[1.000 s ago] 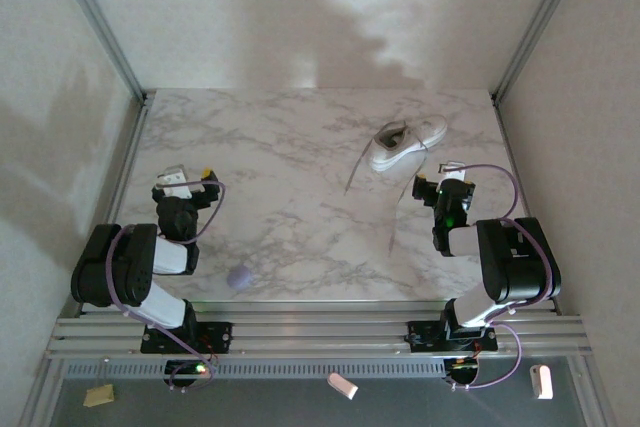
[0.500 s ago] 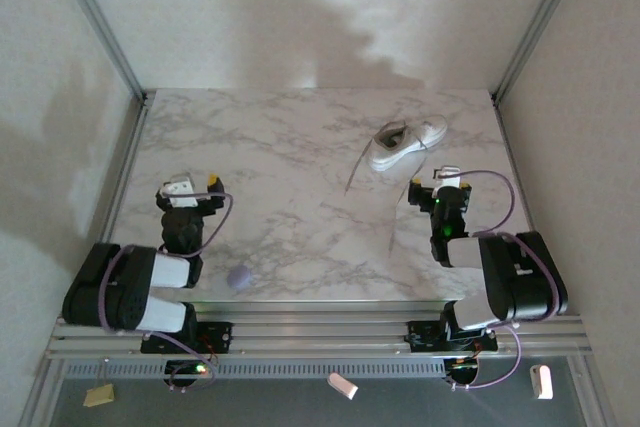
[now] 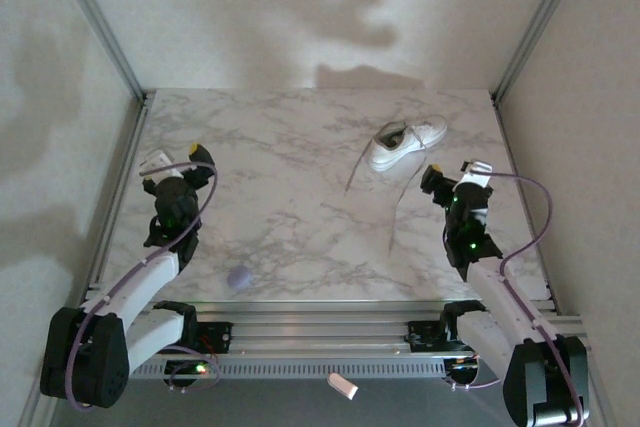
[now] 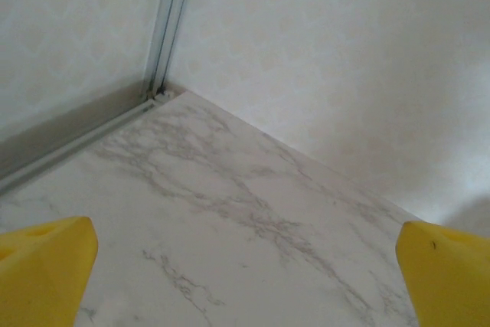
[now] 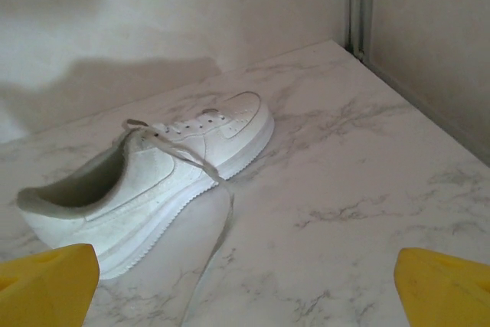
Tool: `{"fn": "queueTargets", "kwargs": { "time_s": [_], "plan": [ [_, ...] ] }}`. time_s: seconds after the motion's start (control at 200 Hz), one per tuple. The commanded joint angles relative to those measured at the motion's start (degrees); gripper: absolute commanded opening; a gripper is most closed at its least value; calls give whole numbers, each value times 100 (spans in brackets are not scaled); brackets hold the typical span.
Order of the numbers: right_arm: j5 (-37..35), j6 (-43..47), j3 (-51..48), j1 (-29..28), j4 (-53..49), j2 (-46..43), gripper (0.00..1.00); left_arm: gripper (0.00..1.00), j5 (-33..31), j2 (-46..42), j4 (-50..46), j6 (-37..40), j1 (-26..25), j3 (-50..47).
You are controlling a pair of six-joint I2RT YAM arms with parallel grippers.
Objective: Tie the shoes
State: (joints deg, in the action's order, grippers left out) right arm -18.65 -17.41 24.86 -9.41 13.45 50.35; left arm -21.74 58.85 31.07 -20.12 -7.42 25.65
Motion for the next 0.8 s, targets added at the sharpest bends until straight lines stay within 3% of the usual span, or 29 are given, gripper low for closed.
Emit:
{"fn": "queueTargets", "kwargs": {
  "time_s": [0.0, 0.135, 0.23, 0.34, 0.405, 0.596, 0.671, 0.796],
  "plan": [
    [-213, -987, 515, -16, -1730, -171, 99, 100, -186, -37, -1690, -1389, 19, 340],
    [472, -1273, 865, -17, -2471, -246, 99, 100, 351, -304, -1670, -1669, 141, 109],
    [1375, -1176, 1072, -9, -2761, -181, 99, 100, 925, -391, -1657, -1588, 145, 29],
    [2142, -1014, 1392, -10, -3117, 171, 99, 100, 1268, -374, -1758, -1419, -84, 78],
    [2321, -928, 1755, -36, -3487, 549, 94, 100, 1284, -356, -1765, -1393, -327, 86],
    [1734, -664, 2808, -480, -4271, 1747, 77, 100, 1331, 72, -1472, -1157, -1239, 106],
    [1371, -980, 3244, -566, -4504, 2226, 67, 100, 1227, 417, -1378, -1085, -1634, 213],
    [976, -1698, 3857, -719, -4476, 2956, 65, 100, 950, 1029, -1376, -995, -2185, 544]
  ]
}}
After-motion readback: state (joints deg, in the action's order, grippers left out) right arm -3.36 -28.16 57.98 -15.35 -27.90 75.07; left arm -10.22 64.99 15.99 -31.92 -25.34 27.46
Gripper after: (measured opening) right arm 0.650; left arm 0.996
